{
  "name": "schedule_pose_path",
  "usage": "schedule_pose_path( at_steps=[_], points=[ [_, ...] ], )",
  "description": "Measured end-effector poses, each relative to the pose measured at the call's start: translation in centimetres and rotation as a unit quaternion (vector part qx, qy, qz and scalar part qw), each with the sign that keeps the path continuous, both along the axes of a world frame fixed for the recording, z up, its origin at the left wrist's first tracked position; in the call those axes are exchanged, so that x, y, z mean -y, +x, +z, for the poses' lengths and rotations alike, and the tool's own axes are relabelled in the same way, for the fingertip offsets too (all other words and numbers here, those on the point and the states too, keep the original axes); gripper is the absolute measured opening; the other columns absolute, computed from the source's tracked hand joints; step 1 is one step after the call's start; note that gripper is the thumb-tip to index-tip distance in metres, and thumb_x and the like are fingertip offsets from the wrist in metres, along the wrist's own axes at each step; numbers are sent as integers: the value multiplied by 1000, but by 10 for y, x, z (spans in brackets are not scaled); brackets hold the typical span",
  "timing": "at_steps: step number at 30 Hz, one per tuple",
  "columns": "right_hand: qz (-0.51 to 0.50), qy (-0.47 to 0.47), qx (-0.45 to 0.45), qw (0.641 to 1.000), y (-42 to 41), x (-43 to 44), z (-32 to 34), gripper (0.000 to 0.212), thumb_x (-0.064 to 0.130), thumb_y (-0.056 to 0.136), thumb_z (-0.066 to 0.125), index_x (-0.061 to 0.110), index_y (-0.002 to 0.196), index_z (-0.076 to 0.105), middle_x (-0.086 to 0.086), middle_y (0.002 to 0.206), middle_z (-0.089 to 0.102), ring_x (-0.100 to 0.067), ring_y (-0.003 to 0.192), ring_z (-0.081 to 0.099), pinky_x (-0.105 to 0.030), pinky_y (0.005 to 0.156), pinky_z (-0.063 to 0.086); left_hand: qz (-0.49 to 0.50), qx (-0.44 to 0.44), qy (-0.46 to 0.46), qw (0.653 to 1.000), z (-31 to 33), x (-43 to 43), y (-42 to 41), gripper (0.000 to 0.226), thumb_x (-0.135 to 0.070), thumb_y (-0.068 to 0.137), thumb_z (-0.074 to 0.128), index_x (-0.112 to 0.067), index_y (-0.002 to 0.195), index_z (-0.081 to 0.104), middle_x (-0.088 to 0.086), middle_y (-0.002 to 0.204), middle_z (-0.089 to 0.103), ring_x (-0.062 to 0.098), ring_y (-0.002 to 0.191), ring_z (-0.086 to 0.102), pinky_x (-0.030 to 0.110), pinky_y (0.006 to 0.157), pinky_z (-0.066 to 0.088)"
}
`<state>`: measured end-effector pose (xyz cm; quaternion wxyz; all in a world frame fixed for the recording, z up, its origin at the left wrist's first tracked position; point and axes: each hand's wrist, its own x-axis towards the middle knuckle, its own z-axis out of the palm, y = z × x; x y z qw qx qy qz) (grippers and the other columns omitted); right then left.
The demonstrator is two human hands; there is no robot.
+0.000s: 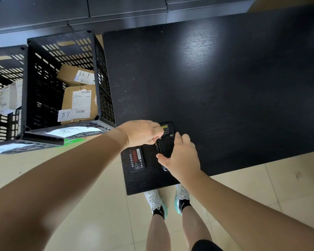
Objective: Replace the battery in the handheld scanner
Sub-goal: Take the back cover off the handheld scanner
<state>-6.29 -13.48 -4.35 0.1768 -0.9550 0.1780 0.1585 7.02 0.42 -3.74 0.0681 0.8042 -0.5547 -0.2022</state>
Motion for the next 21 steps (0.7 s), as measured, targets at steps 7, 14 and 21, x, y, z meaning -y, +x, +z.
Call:
schedule_pose_path(
  at_steps=[7, 14, 21],
  points=[
    [2, -1, -11, 1000, 1, -1, 2, 102, 64, 75, 64, 8, 151, 24, -7, 135, 41, -23, 112, 50, -29, 83, 50, 3, -39, 17, 999, 2, 2, 7, 11, -14, 94, 50, -10, 95, 60, -2, 82, 51, 22, 72, 50, 36, 63, 50],
    [-1, 9, -10, 1000, 0, -1, 0, 101, 63, 76, 64, 8, 151, 24, -7, 134, 41, -23, 113, 49, -29, 84, 48, 42, -76, 4, 996, 1, -1, 3, 8, -9, 90, 56, -15, 85, 55, -6, 81, 47, 18, 71, 48, 28, 60, 40],
    [6, 25, -14, 1000, 0, 3, 1, 104, 68, 75, 61, 10, 152, 23, -6, 134, 42, -23, 112, 50, -31, 85, 48, 157, -120, -14, 980, 9, -4, -13, 20, 0, 83, 48, -20, 82, 47, -8, 78, 44, 18, 68, 47, 30, 61, 48]
  ],
)
